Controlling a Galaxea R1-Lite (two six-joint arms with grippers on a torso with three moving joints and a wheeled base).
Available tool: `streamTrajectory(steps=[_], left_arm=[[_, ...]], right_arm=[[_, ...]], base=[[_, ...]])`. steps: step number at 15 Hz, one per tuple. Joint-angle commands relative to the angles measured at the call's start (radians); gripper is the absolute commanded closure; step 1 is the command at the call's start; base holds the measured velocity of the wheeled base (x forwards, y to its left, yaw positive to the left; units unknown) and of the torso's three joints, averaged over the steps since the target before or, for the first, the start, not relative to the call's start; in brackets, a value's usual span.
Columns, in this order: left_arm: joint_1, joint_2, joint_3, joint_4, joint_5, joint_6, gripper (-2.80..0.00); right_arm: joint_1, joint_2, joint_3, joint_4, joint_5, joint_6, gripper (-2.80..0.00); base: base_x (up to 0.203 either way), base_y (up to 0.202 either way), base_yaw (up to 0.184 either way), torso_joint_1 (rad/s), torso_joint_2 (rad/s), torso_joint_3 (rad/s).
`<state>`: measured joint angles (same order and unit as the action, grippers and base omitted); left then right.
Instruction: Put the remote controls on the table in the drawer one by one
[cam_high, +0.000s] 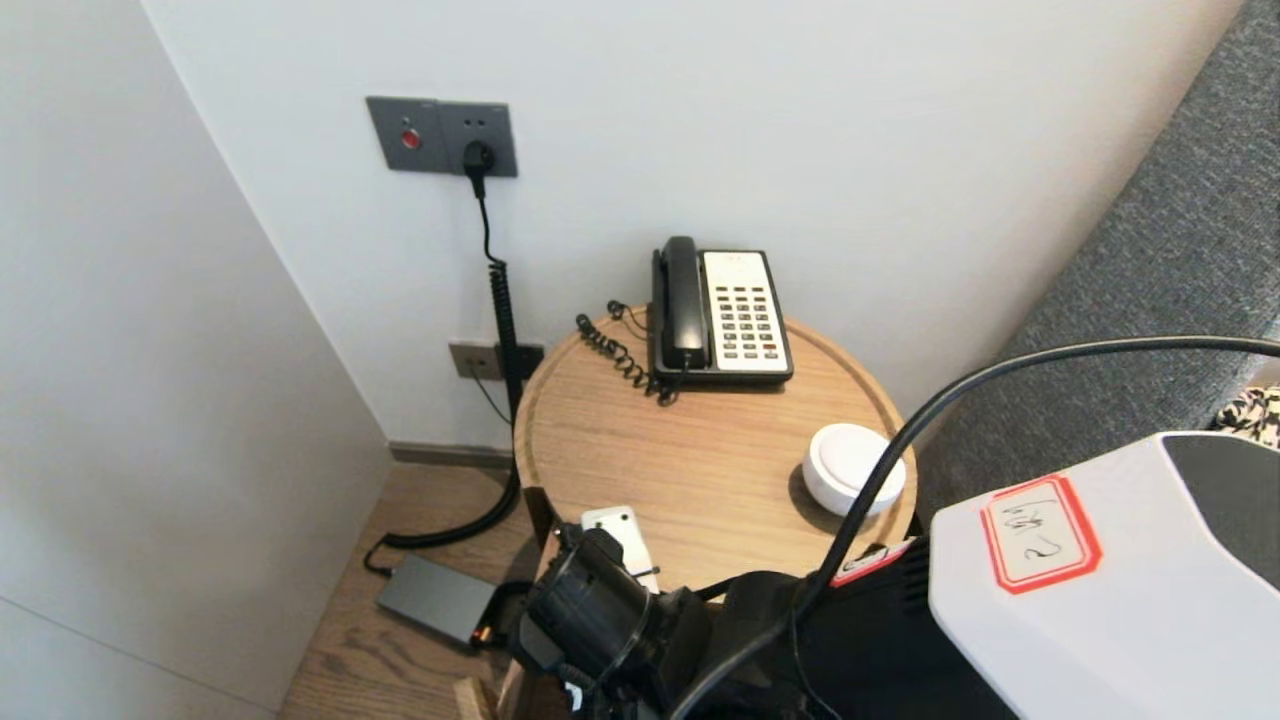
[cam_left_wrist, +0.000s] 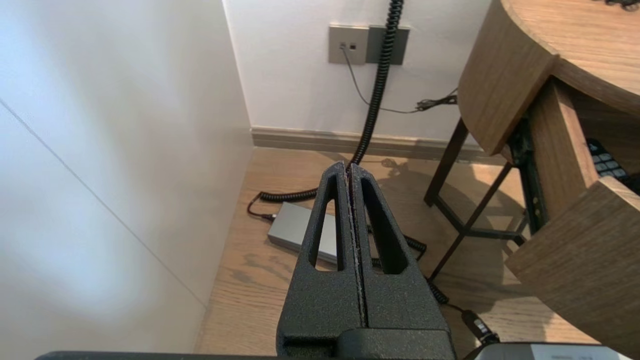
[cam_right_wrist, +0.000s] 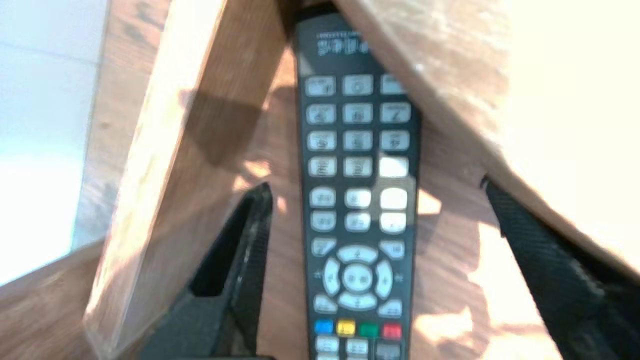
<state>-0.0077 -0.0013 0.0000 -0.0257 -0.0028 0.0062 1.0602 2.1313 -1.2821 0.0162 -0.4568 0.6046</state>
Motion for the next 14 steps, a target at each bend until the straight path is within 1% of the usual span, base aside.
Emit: streamTrajectory(steps=[1, 6, 10, 14], left_arm=[[0.0, 0.0, 0.012, 0.0, 0.0, 0.0, 0.0], [0.0, 0.0, 0.012, 0.0, 0.0, 0.0, 0.0], [0.0, 0.0, 0.012, 0.0, 0.0, 0.0, 0.0], [0.0, 0.0, 0.012, 0.0, 0.0, 0.0, 0.0]], right_arm=[[0.005, -0.062, 0.007, 0.0, -0.006, -0.004, -2.8], [0.011, -0.121, 0.055, 0.015, -0.005, 0.0, -2.8], [0.009, -0.199, 0.119, 0.017, -0.003, 0.017, -2.8], [0.008, -0.357, 0.184, 0.038, -0.002, 0.016, -2.8]], base=[[0.0, 0.0, 0.0, 0.0, 0.0, 0.0], [0.0, 0.0, 0.0, 0.0, 0.0, 0.0], [0.0, 0.0, 0.0, 0.0, 0.0, 0.0], [0.0, 0.0, 0.0, 0.0, 0.0, 0.0]])
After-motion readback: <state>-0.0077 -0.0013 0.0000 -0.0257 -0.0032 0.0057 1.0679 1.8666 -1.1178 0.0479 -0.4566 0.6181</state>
